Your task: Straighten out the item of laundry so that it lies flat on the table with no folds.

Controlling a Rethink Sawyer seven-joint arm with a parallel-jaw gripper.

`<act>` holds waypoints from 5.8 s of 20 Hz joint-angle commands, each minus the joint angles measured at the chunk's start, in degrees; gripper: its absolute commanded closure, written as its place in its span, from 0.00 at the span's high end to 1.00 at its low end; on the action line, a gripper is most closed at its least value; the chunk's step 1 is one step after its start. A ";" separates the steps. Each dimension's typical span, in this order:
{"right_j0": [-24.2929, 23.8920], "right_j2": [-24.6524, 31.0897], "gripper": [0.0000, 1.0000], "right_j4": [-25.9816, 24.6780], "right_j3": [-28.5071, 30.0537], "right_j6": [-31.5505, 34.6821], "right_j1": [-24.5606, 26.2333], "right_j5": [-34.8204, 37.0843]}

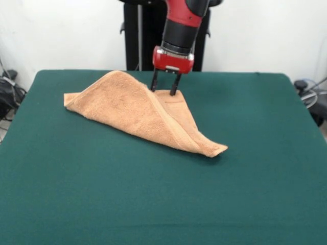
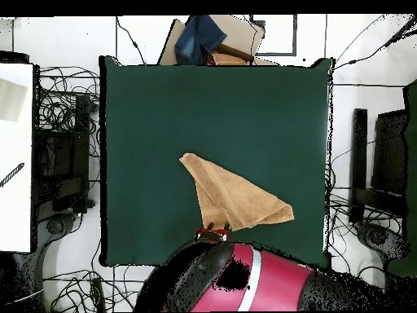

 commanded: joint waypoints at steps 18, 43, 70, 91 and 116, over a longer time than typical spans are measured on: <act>-3.68 0.01 1.00 4.86 -12.13 12.87 7.75 12.42; -2.67 -1.34 1.00 4.33 -17.70 15.38 11.51 7.09; 0.49 -3.20 1.00 7.71 -9.84 14.12 -1.49 16.97; 2.66 -6.39 1.00 5.68 -14.40 12.68 -3.04 24.80; 3.56 -7.32 1.00 7.87 -18.19 12.92 -2.67 27.39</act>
